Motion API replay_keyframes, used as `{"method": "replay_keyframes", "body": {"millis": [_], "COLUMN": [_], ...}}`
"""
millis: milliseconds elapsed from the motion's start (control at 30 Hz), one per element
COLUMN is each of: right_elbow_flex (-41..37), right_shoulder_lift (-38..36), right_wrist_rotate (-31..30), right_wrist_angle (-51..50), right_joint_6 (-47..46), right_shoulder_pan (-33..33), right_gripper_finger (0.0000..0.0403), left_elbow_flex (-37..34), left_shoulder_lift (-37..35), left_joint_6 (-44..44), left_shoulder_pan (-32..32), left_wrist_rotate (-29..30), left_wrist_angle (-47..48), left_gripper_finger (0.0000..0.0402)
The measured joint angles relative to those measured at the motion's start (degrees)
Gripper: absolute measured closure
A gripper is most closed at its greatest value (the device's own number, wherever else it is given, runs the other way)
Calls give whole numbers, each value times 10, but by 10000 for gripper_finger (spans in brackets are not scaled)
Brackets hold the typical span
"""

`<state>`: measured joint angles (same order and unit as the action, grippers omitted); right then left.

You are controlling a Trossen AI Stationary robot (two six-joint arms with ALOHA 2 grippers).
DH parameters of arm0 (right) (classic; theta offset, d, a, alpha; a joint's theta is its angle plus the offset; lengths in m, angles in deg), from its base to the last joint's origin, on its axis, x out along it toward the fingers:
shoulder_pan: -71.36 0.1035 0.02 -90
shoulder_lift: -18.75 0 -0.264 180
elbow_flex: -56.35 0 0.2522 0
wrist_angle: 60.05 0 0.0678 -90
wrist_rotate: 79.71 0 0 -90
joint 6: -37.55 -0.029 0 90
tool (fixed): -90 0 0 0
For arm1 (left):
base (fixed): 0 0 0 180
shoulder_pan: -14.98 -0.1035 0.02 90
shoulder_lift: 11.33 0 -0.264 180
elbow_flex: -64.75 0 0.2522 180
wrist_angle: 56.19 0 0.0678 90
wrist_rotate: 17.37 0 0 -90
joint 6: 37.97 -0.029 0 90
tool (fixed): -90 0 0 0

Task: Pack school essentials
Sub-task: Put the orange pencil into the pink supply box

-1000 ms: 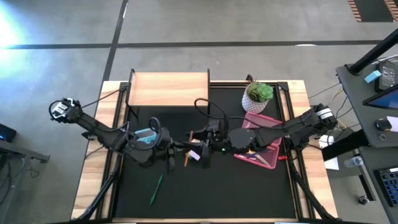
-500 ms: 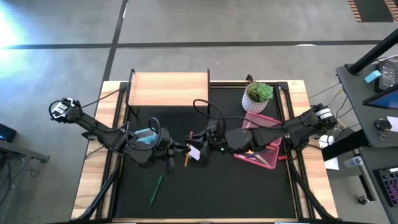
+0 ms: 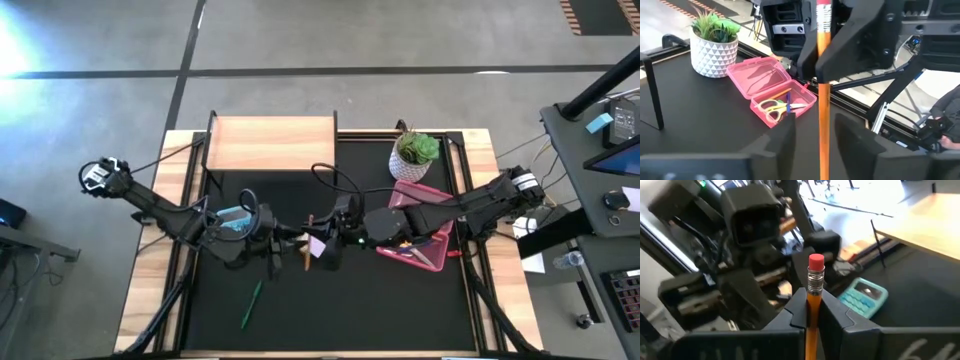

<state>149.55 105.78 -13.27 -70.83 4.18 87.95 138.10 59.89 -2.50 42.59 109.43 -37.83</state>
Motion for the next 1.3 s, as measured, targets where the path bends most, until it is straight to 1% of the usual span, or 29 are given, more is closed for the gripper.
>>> {"method": "replay_keyframes", "body": {"millis": [100,233,367,533,633,700,867,1067,1167,1300], "right_elbow_flex": [15,51,74,75,70,58,11,-56,-86,-127], "right_shoulder_lift": [-19,-43,-55,-61,-56,-55,-55,-52,-52,-52], "right_wrist_rotate": [-1,-5,-5,0,-1,0,27,41,41,41], "right_wrist_angle": [-96,-295,-483,-697,-800,-832,-832,-832,-824,-786], "right_joint_6": [-1,-35,-78,-152,-196,-211,-203,-196,-184,-165], "right_shoulder_pan": [-7,-17,-22,-22,-22,-22,-23,-27,-29,-29], "right_gripper_finger": [389,389,389,389,389,389,390,390,390,390], "left_elbow_flex": [0,-1,-3,-9,-10,-10,-10,-10,-10,-10], "left_shoulder_lift": [1,1,1,1,1,1,1,1,1,1], "left_joint_6": [-2,0,1,1,1,2,2,3,3,3], "left_shoulder_pan": [-5,-15,-24,-33,-37,-40,-47,-53,-55,-59], "left_wrist_rotate": [0,-1,-2,-2,-2,-3,-3,-3,-3,-3], "left_wrist_angle": [2,4,4,6,7,7,4,4,4,4], "left_gripper_finger": [241,209,201,201,201,201,201,200,200,200]}}
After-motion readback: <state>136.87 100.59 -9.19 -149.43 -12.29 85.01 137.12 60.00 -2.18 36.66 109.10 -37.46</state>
